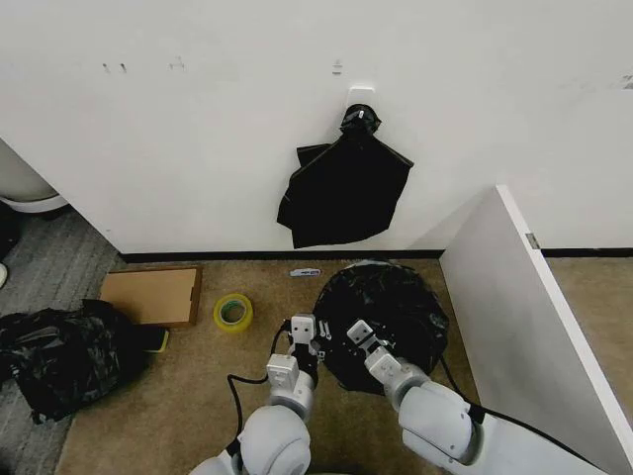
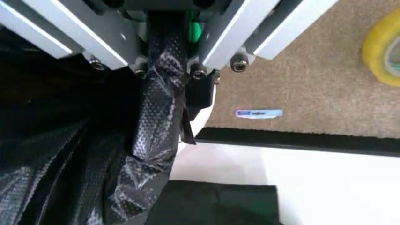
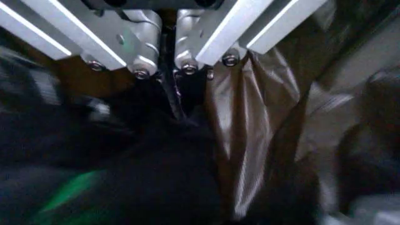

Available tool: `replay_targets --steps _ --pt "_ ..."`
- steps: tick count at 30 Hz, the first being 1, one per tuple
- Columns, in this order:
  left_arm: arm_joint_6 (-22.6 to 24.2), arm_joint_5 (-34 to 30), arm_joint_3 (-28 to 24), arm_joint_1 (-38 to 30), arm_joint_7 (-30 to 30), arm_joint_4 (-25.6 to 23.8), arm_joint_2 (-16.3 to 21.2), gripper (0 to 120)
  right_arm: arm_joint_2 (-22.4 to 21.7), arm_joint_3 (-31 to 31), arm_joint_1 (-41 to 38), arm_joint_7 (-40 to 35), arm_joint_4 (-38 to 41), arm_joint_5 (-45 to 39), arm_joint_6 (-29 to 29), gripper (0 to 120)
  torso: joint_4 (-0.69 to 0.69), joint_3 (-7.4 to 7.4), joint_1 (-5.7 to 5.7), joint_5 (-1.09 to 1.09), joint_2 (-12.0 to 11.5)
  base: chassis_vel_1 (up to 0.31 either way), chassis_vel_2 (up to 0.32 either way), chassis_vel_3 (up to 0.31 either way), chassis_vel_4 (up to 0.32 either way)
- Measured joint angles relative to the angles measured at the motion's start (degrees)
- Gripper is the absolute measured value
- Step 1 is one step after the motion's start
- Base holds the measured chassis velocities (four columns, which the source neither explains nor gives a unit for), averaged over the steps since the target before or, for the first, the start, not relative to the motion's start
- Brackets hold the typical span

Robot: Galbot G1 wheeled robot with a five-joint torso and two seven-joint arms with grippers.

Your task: Place the garbage bag over the trash bin.

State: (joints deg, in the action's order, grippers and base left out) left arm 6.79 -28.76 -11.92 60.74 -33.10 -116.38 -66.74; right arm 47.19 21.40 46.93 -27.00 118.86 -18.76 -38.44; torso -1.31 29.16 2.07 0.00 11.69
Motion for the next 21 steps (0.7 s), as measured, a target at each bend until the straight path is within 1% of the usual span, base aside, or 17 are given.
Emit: replay_targets --steps 3,5,8,13,17,20,21 --pt "0.52 0.13 -0.31 -0.03 -0.46 0.72 -0.7 0 -0.08 0.39 -0.38 1.5 0.82 2.29 0.35 0 0.0 0.0 0.0 0.0 0.0 0.0 0.0 0.0 0.0" --pt "1.15 0.2 -0.27 -0.9 -1.73 2.15 -1.72 0 -0.71 0.31 -0.25 2.34 2.35 3.98 0.06 0 -0.01 0.0 0.0 0.01 0.0 0.0 0.0 0.0 0.0" --pt "1.97 0.43 -0.11 -1.73 -3.3 3.46 -2.72 0 -1.92 -1.49 0.6 2.54 4.57 5.8 -1.21 0 -0.02 0.0 0.0 0.01 0.0 0.0 0.0 0.0 0.0" --pt "2.29 0.9 -0.59 -1.55 -3.55 4.0 -3.03 0 -2.55 -3.68 0.99 2.35 6.16 7.76 -1.13 0 -0.01 0.0 0.0 0.01 0.0 0.0 0.0 0.0 0.0" --pt "2.31 0.98 -1.18 -1.43 -3.54 3.99 -3.26 0 -2.21 -3.39 -0.5 2.15 5.37 8.59 -1.12 0 -0.01 0.0 0.0 0.0 0.0 0.0 0.0 0.0 0.0" --pt "2.31 1.1 -1.73 -1.18 -3.22 3.53 -3.28 0 -1.24 -2.26 -2.17 1.95 3.15 8.47 -1.87 0 -0.01 0.0 0.0 0.01 0.0 0.0 0.0 0.0 0.0" --pt "2.26 1.64 -2.05 -0.96 -2.82 3.08 -3.2 0 -0.23 -1.15 -3.7 1.53 1.23 7.35 -2.46 0 -0.01 0.0 0.0 0.0 0.0 0.0 0.0 0.0 0.0"
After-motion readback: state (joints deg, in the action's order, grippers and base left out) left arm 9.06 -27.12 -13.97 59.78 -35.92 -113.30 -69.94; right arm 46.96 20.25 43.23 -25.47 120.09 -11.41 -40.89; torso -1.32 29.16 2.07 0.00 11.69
